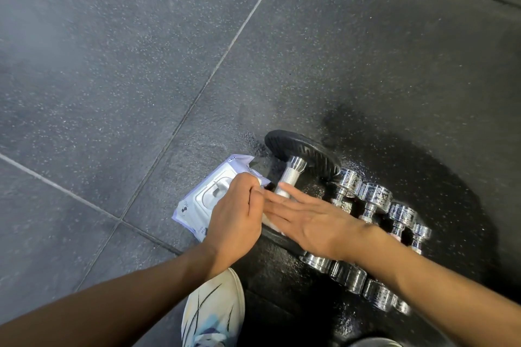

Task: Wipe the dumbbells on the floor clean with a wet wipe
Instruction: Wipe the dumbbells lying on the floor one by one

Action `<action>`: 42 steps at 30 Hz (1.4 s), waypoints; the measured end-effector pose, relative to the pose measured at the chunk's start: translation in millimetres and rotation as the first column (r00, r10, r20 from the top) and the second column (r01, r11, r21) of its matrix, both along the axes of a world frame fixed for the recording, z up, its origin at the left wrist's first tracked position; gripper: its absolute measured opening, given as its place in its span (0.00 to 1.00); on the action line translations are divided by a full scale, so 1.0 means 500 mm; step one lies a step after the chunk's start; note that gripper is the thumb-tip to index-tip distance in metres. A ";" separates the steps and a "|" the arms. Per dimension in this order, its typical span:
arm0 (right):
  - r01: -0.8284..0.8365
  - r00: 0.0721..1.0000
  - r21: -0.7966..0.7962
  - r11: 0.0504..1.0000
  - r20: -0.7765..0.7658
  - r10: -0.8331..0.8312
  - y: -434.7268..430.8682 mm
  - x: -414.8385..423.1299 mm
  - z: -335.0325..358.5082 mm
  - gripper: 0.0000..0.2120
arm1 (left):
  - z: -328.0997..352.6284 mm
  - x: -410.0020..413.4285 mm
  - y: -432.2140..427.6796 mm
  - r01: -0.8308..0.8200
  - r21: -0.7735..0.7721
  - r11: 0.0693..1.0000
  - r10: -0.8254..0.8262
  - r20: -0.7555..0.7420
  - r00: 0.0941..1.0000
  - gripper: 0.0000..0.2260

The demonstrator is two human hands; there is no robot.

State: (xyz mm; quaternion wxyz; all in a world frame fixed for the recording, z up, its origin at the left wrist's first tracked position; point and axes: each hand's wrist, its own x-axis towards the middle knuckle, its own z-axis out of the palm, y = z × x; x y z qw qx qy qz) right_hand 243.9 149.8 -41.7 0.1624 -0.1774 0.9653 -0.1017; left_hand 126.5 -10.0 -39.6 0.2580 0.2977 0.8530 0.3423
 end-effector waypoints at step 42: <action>-0.106 0.993 0.459 0.882 0.088 0.073 -0.003 -0.134 0.012 0.08 | -0.002 0.001 -0.001 -0.047 0.071 0.996 0.046 0.027 0.999 0.08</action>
